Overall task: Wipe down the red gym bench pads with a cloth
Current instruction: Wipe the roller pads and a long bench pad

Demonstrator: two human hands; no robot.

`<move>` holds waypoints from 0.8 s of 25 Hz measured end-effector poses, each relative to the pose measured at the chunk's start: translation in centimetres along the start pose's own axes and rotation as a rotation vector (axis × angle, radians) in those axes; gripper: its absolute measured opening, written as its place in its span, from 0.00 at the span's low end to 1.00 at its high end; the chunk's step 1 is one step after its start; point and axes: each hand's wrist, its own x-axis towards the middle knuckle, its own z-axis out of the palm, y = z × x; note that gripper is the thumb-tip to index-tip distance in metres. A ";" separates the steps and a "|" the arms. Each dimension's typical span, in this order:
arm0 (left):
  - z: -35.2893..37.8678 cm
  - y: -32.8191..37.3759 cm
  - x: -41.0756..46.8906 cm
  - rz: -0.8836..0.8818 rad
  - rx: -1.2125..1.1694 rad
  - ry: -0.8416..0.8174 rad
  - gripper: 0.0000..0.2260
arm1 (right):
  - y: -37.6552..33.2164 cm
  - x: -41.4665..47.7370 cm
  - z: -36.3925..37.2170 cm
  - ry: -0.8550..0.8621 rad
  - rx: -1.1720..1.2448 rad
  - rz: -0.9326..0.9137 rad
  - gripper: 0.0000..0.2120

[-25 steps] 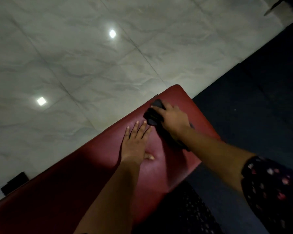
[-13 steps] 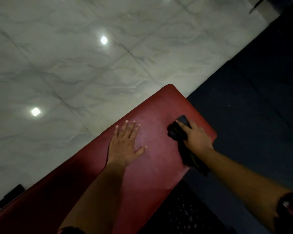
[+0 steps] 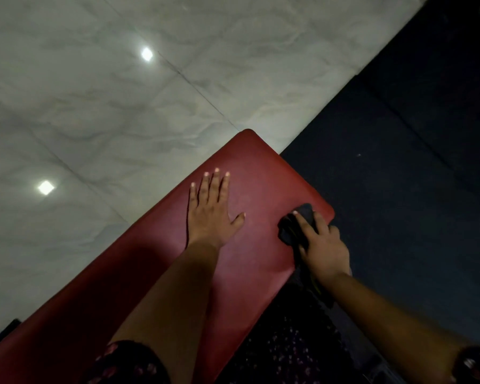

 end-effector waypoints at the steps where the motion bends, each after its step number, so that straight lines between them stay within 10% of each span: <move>1: 0.6 0.0 0.1 -0.003 -0.023 0.004 0.40 | 0.0 1.3 -0.6 0.002 -0.028 -0.068 0.33; 10: 1.2 0.3 0.8 -0.069 -0.200 0.227 0.32 | -7.9 14.7 -6.9 0.063 -0.194 -0.602 0.30; 20: 0.7 -0.7 5.0 0.136 -0.094 0.208 0.34 | -6.8 17.3 -8.2 -0.021 0.126 -0.289 0.31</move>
